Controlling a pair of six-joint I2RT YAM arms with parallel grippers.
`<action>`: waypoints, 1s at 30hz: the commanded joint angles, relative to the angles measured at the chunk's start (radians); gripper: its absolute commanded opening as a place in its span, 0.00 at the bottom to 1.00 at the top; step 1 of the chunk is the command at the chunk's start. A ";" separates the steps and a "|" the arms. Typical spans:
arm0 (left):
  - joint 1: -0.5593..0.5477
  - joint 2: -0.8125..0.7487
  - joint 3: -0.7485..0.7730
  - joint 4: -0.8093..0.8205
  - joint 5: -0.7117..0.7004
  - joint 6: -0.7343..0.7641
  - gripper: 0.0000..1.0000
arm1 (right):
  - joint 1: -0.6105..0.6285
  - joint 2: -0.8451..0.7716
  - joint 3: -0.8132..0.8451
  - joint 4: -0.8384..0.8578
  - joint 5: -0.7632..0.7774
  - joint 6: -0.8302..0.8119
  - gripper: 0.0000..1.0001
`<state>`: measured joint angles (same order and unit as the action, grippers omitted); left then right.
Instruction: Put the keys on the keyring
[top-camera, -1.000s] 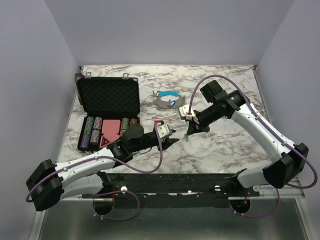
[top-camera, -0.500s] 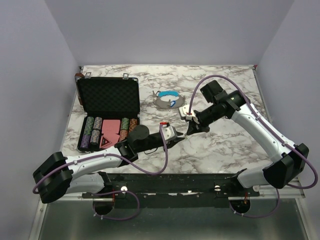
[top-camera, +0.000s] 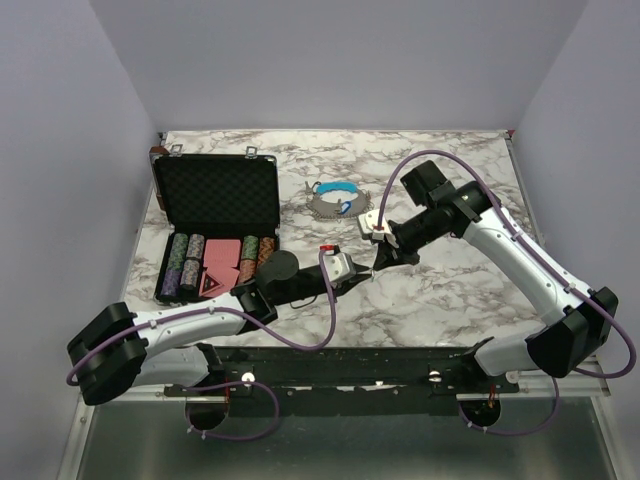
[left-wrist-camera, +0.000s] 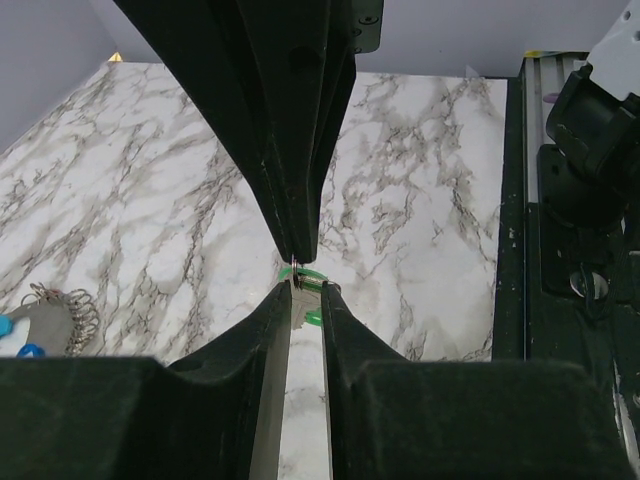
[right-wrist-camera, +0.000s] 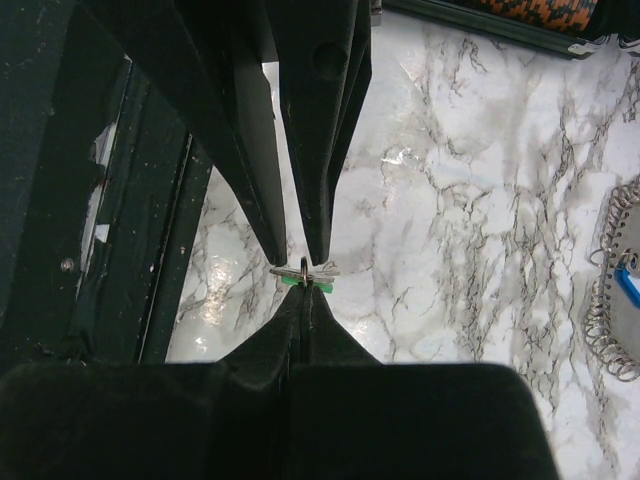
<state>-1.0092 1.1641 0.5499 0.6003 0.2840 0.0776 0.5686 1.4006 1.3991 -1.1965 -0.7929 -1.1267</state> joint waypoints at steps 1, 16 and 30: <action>-0.008 0.012 0.036 0.033 -0.012 -0.009 0.25 | 0.007 -0.015 -0.012 0.011 -0.009 0.001 0.01; -0.009 0.014 0.054 0.006 -0.034 0.005 0.06 | 0.005 -0.020 -0.011 0.011 -0.023 0.004 0.01; -0.005 -0.062 -0.080 0.214 -0.123 -0.116 0.00 | -0.012 -0.054 -0.003 0.077 -0.058 0.197 0.30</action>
<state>-1.0115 1.1687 0.5697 0.6029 0.2424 0.0628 0.5686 1.3933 1.3937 -1.1751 -0.8062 -1.0607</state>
